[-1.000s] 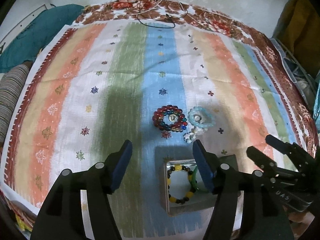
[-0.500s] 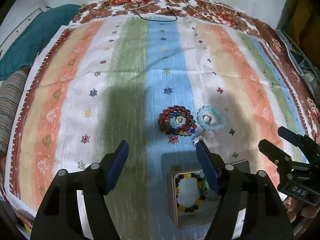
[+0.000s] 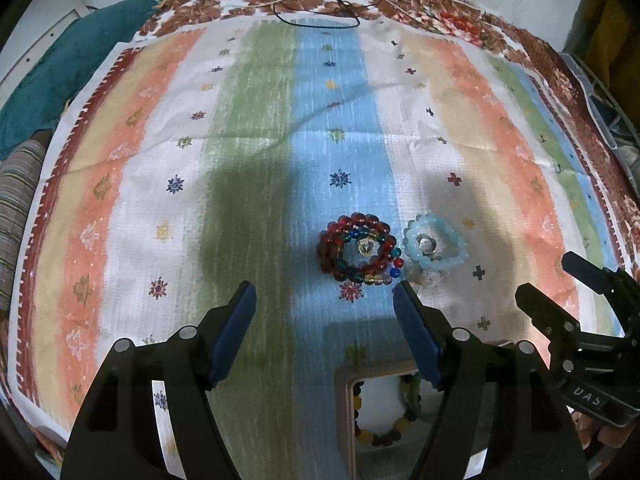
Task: Organize jewelry
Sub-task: 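Move left tool to red bracelet pile while right tool approaches light-blue bracelet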
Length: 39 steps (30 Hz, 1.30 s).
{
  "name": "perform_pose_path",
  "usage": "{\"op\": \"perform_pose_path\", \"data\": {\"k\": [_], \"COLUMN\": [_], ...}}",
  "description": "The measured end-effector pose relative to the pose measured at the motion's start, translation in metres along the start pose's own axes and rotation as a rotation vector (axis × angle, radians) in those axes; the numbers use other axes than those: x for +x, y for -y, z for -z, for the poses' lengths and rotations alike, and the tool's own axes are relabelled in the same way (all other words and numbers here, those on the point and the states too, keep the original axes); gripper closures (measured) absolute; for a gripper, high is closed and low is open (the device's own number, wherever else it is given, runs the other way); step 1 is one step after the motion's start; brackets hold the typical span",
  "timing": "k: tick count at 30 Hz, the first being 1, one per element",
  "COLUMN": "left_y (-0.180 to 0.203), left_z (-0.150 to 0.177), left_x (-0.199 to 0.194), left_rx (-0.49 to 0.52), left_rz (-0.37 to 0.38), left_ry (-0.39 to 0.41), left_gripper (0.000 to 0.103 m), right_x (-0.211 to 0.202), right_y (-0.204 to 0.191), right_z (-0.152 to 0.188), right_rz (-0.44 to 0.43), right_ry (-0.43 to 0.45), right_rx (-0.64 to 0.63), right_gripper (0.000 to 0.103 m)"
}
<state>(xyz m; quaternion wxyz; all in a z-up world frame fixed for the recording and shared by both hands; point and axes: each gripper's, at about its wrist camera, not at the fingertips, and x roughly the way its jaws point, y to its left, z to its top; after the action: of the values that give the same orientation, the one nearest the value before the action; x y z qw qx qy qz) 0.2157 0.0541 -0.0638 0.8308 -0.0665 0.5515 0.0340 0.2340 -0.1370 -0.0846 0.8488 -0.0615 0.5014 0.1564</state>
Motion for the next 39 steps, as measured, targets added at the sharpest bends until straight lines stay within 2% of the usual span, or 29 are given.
{"op": "perform_pose_path", "data": {"k": [27, 32, 37, 38, 39], "left_y": [0.001, 0.001, 0.001, 0.0, 0.0], "left_z": [-0.019, -0.022, -0.023, -0.023, -0.024], "left_x": [0.055, 0.063, 0.072, 0.074, 0.076], "left_rx": [0.024, 0.026, 0.03, 0.029, 0.029], "left_rz": [-0.025, -0.022, -0.026, -0.027, -0.027], "left_ry": [-0.102, -0.12, -0.14, -0.142, -0.144], "left_gripper": [0.035, 0.043, 0.046, 0.047, 0.048], "right_x": [0.053, 0.062, 0.073, 0.076, 0.079], "right_y": [0.009, 0.009, 0.011, 0.011, 0.01], "right_z": [-0.019, -0.021, -0.023, -0.024, -0.024], "right_rz": [0.043, 0.048, 0.048, 0.045, 0.042], "right_ry": [-0.084, -0.083, -0.106, -0.111, -0.117], "right_rx": [0.028, 0.013, 0.016, 0.018, 0.018], "right_gripper": [0.021, 0.021, 0.021, 0.021, 0.027]}}
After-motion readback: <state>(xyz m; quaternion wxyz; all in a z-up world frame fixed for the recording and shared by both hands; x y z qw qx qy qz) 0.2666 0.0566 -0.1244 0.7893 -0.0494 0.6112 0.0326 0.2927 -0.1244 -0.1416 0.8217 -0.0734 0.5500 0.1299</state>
